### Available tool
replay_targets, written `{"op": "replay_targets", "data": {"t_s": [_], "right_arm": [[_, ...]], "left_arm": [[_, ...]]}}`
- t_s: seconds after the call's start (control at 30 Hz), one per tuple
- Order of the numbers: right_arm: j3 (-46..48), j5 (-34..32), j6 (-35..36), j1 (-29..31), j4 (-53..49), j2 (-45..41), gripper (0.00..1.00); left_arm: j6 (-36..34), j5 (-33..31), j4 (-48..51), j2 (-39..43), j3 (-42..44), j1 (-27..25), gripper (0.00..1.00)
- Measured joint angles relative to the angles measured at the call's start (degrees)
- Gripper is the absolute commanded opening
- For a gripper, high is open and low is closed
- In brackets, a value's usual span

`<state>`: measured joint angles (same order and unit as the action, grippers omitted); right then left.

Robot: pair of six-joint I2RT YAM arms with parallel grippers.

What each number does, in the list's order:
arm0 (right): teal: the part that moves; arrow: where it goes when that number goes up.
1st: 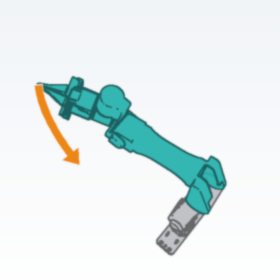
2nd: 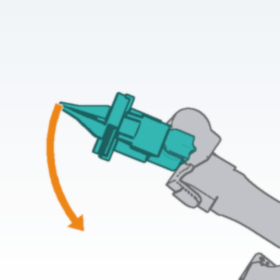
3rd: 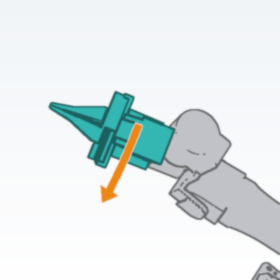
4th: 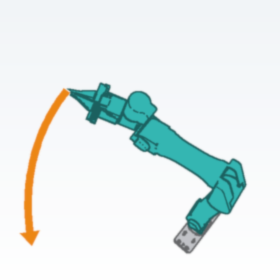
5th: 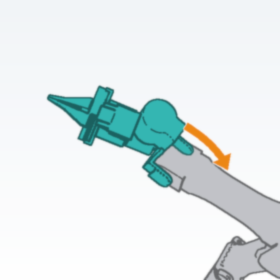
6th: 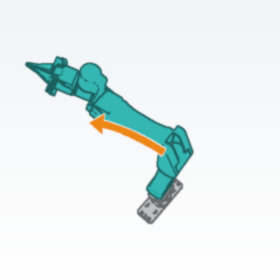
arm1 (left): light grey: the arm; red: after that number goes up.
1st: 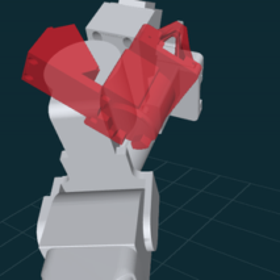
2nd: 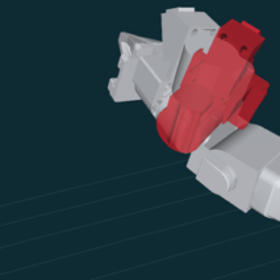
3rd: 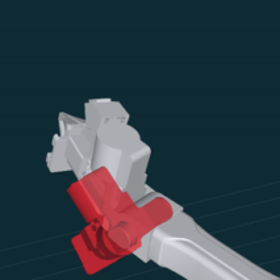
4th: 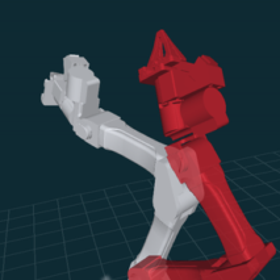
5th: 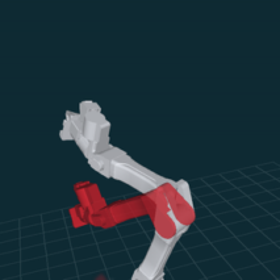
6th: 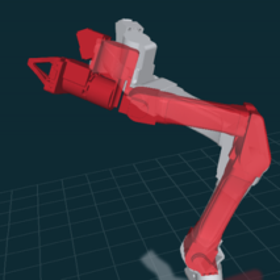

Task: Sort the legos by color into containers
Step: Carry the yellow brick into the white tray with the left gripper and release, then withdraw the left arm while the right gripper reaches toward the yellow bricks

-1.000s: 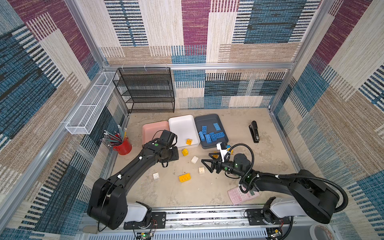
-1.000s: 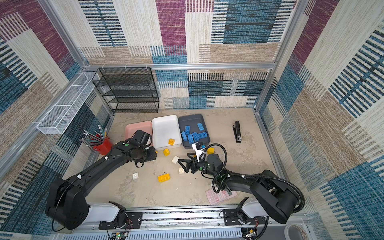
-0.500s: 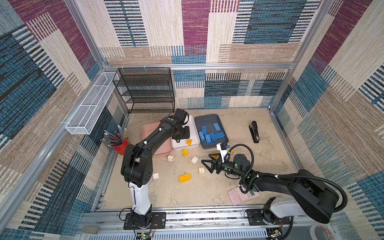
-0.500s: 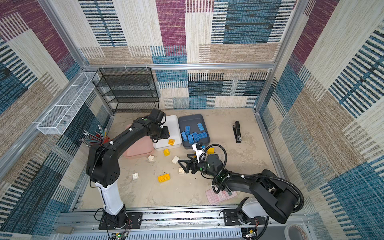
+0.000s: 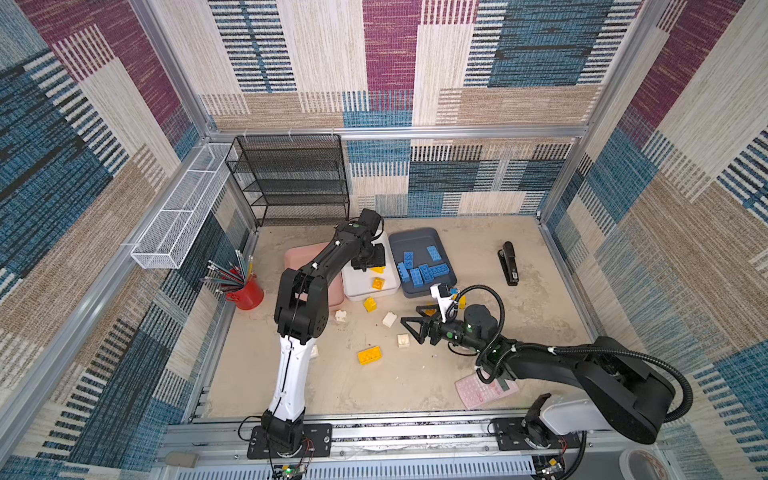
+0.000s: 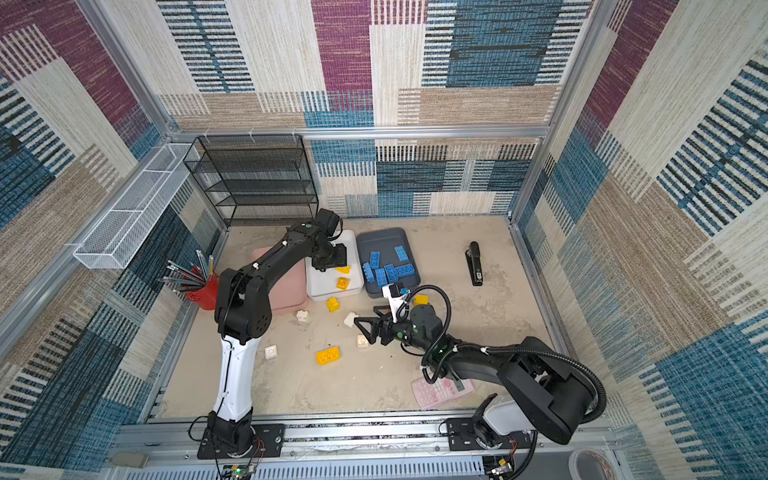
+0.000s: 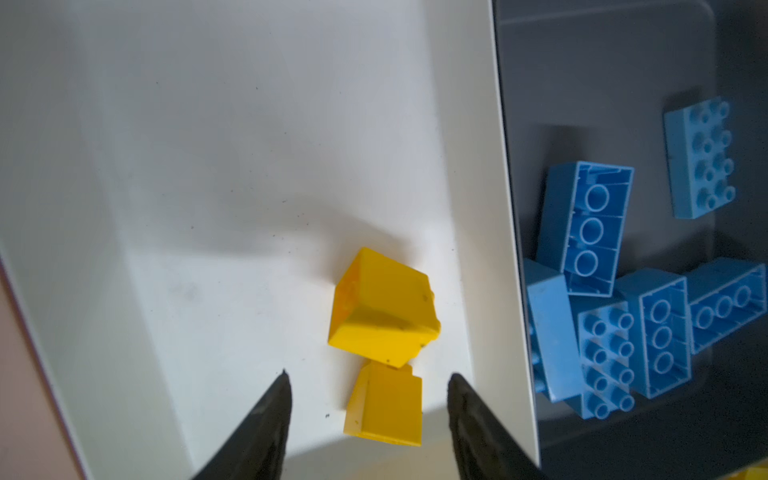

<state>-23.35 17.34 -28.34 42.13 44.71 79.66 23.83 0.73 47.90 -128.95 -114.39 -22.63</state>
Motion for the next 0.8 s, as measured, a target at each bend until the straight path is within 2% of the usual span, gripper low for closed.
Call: {"op": "replay_targets", "data": {"t_s": [0.13, 0.33, 0.5, 0.8], "right_arm": [[-1.5, -0.5, 0.6, 0.7, -2.5, 0.4, 0.92], [-6.7, -1.8, 2.9, 2.8, -8.1, 3.3, 0.92], [-14.3, -4.1, 5.6, 6.3, -16.6, 9.1, 0.91], [-27.1, -10.3, 10.4, 9.9, -32.2, 18.8, 0.91]], "left_arm": [[-0.1, -0.5, 0.3, 1.6, 1.0, 0.2, 0.66], [-0.1, -0.6, -0.1, 11.6, 7.3, 0.6, 0.66], [-0.1, -0.6, -2.0, 25.4, 15.4, 0.7, 0.66], [0.0, -0.3, -6.8, 53.7, 40.0, 0.7, 0.65]]}}
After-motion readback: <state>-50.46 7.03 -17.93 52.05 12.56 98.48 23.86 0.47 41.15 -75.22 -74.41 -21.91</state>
